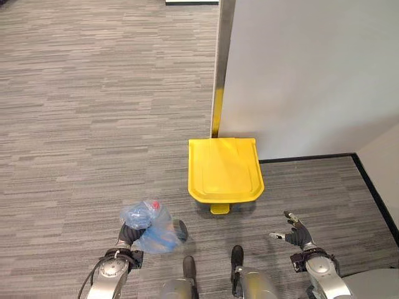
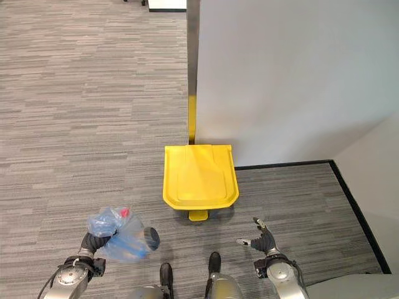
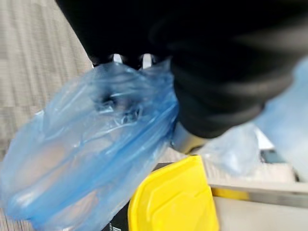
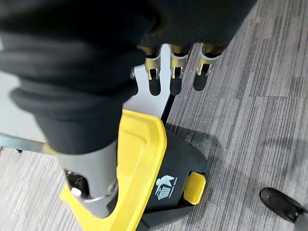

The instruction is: Gather garbage on tea table into small bin, then transfer packed bag to large trash can.

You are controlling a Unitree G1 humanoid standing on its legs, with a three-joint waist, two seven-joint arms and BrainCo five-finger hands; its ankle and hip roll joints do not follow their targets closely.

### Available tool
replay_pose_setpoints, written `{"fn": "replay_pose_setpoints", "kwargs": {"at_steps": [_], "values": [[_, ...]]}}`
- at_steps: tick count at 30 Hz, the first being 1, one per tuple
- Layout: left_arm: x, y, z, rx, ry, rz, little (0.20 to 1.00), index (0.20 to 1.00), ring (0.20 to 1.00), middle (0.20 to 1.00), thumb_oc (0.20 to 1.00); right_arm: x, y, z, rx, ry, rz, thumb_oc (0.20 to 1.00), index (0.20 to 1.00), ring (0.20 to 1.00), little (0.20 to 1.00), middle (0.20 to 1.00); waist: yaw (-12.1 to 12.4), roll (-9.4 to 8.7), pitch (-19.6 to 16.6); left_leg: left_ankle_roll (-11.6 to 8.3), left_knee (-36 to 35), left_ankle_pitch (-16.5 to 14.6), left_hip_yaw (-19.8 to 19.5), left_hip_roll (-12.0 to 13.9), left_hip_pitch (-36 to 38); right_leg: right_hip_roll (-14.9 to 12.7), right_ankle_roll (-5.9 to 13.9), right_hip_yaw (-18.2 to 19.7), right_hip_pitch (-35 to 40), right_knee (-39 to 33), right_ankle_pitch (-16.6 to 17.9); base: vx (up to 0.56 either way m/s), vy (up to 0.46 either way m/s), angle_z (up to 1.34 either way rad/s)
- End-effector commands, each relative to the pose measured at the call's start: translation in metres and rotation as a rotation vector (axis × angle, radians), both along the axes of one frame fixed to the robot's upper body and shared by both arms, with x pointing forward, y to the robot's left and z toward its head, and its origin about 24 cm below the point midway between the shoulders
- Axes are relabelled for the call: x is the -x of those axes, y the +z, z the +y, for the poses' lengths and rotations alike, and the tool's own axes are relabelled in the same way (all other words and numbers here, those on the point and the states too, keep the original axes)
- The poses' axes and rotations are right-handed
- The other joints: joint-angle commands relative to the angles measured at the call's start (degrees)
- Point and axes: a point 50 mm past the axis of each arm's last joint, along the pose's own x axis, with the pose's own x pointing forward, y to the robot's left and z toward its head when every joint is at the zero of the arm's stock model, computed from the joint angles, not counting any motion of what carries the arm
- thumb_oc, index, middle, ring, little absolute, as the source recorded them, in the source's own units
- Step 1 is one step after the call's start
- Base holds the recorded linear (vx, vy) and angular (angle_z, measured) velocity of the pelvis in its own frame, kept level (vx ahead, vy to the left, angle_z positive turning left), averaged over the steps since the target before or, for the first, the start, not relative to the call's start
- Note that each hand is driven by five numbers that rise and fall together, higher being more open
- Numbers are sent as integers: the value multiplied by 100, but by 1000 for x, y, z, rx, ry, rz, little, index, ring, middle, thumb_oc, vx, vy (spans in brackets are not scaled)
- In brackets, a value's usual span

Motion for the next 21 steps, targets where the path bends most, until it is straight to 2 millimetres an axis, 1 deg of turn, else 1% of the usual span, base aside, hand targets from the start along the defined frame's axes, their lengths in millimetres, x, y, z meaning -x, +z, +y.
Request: {"fn": "replay_pose_setpoints", "kwargs": {"at_steps": [1,2,5,7,9,10,14,15,16,17,18,19,20,21], "values": [[-12,22,10,-17,-1,-113,200,200,200,200,200,-11,17,-11,12,-26,-91,1000,1000,1000,1000,1000,-15,-161,-82,-214,557,-589,6,104,-85,-45,170,128,195,363,-890,61,-118,32],[-14,22,7,-7,-4,-114,200,200,200,200,200,-9,17,-16,22,-42,-92,1000,1000,1000,1000,1000,-49,-150,-85,-272,548,-511,9,131,-113,-43,135,-1,258,330,-930,10,-47,29],[-16,21,4,2,-13,-114,200,200,200,200,200,-6,15,-20,28,-60,-83,1000,1000,1000,1000,1000,-112,-130,-128,-331,462,-436,201,220,-81,-64,110,-241,349,276,-984,12,-19,35],[-17,21,2,6,-20,-114,200,200,200,200,200,-4,15,-22,34,-71,-76,1000,1000,1000,1000,1000,-176,-150,-123,-357,524,-402,429,274,-111,-118,113,-382,435,177,-951,-10,25,41],[-16,22,2,5,-27,-114,200,200,200,200,200,-1,12,-24,34,-83,-63,1000,1000,1000,1000,1000,-230,-147,-137,-368,534,-428,759,350,-59,-180,142,-513,512,75,-908,-2,78,24],[-15,21,1,6,-31,-108,200,200,200,200,200,0,11,-24,36,-82,-58,1000,1000,1000,1000,1000,-237,-128,-148,-363,495,-458,817,354,-2,-179,162,-524,552,43,-905,14,70,39],[-14,21,3,-7,-34,-105,200,200,200,200,200,-2,11,-21,31,-75,-55,1000,1000,1000,1000,1000,-235,-112,-162,-331,443,-523,795,287,31,-242,242,-477,565,-12,-808,20,134,21],[-14,22,5,-16,-36,-110,200,200,200,200,200,-4,11,-18,27,-68,-56,1000,1000,1000,1000,1000,-219,-117,-141,-269,486,-610,737,217,0,-314,291,-396,504,25,-757,10,184,-5],[-14,23,5,-16,-36,-110,200,200,200,200,200,-4,11,-18,27,-68,-56,1000,1000,1000,1000,1000,-218,-118,-143,-267,490,-612,738,217,-4,-315,292,-394,500,28,-758,-11,254,-8],[-16,24,7,-24,-34,-113,200,200,200,200,200,-6,10,-15,23,-63,-55,1000,1000,1000,1000,1000,-188,-136,-96,-178,585,-718,636,119,-79,-407,340,-299,410,132,-753,-13,127,-14],[-16,24,7,-24,-34,-114,200,200,200,200,200,-6,10,-15,23,-63,-55,1000,1000,1000,1000,1000,-186,-137,-99,-176,589,-721,637,118,-84,-409,341,-296,403,138,-756,13,291,-11],[-17,26,10,-39,-37,-118,200,200,200,200,200,-7,10,-13,20,-56,-49,1000,1000,1000,1000,1000,-167,-137,-73,-71,595,-814,571,0,-88,-528,401,-171,304,357,-754,73,345,-12],[-18,27,10,-45,-39,-123,200,200,200,200,200,-6,8,-10,6,-56,-45,1000,1000,1000,1000,1000,-160,-139,-53,30,549,-878,517,-126,-45,-631,484,-89,155,749,-763,73,345,-11],[-18,27,10,-45,-39,-123,200,200,200,200,200,-6,8,-10,6,-56,-45,1000,1000,1000,1000,1000,-158,-143,-56,32,547,-878,521,-130,-46,-636,486,-84,145,762,-770,48,180,-8]]}}
